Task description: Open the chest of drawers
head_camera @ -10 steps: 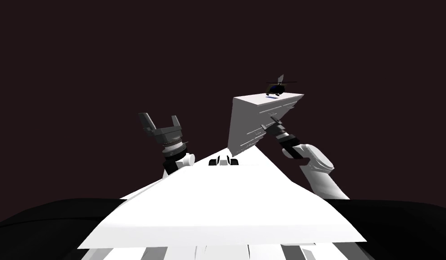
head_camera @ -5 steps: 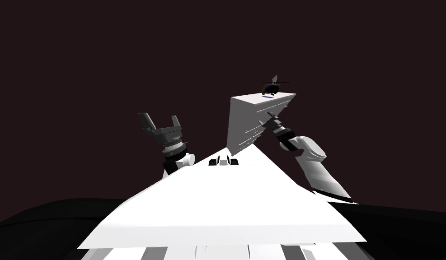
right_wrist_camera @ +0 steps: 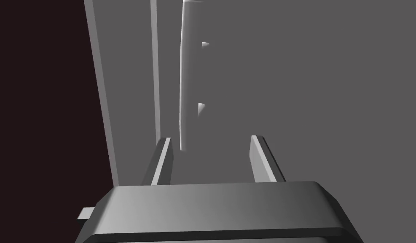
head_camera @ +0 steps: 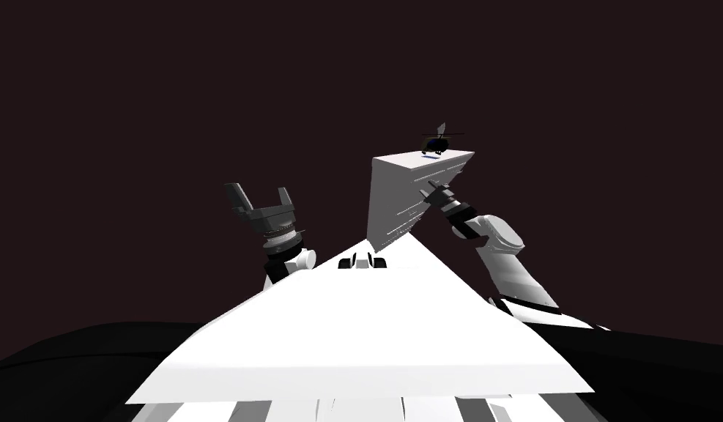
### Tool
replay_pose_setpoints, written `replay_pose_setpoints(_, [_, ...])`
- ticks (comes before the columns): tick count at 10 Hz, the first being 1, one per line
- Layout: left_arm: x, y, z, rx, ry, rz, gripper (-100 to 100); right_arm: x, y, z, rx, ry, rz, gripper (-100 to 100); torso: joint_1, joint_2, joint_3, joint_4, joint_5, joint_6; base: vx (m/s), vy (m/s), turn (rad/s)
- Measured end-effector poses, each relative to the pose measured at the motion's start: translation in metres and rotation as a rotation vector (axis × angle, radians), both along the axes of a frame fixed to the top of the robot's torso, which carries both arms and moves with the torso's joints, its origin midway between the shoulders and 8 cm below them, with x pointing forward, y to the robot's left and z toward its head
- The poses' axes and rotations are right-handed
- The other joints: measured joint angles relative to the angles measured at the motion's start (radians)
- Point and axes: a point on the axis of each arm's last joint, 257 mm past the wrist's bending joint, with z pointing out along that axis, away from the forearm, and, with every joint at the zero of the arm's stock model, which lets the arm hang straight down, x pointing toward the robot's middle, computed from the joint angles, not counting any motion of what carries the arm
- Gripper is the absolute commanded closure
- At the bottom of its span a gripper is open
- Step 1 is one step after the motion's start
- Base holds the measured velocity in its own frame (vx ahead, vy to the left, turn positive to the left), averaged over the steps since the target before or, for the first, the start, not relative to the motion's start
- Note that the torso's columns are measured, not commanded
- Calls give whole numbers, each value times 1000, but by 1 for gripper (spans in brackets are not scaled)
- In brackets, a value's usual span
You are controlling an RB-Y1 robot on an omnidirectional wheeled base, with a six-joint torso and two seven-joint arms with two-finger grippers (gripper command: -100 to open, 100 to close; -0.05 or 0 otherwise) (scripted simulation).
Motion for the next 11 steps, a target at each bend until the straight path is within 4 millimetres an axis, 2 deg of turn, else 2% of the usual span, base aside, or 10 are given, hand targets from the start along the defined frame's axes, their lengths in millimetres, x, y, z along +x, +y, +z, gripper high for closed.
replay_pose_setpoints(1, [0, 0, 0, 0, 0, 0, 0, -7, -3, 5, 10, -19, -13, 100, 1, -3, -1, -6, -3, -2, 17, -43, 29])
replay_pose_setpoints(3, [0, 0, 0, 0, 0, 0, 0, -20, -11, 8, 35, -44, -35, 100, 3, -6, -3, -7, -3, -4, 2, -35, 288])
replay_pose_setpoints(5, [0, 0, 0, 0, 0, 0, 0, -32, -16, 7, 47, -57, -51, 100, 5, -7, -3, -10, -4, -2, 11, -12, -3])
replay_pose_setpoints(6, [0, 0, 0, 0, 0, 0, 0, -37, -18, 2, 48, -43, -61, 100, 5, -6, -2, -11, -6, -2, 5, 13, 0])
replay_pose_setpoints(7, [0, 0, 0, 0, 0, 0, 0, -40, -22, -3, 49, -28, -66, 100, 3, -6, -2, -10, -6, -2, 2, -12, 344])
replay_pose_setpoints(8, [0, 0, 0, 0, 0, 0, 0, -50, -29, 0, 70, -49, -83, 100, 2, -6, -2, -9, -6, -5, 0, -30, 275])
replay_pose_setpoints(9, [0, 0, 0, 0, 0, 0, 0, -59, -30, -5, 77, -52, -92, 100, 2, -4, -2, -6, -3, -1, -4, -7, 48])
replay_pose_setpoints(10, [0, 0, 0, 0, 0, 0, 0, -65, -31, -15, 78, -30, -99, 100, 3, -1, 0, -2, 0, 2, 2, 5, -26])
replay_pose_setpoints(11, [0, 0, 0, 0, 0, 0, 0, -70, -35, -25, 80, -11, -108, 100, 3, 1, 1, 0, 1, 2, 4, -11, 408])
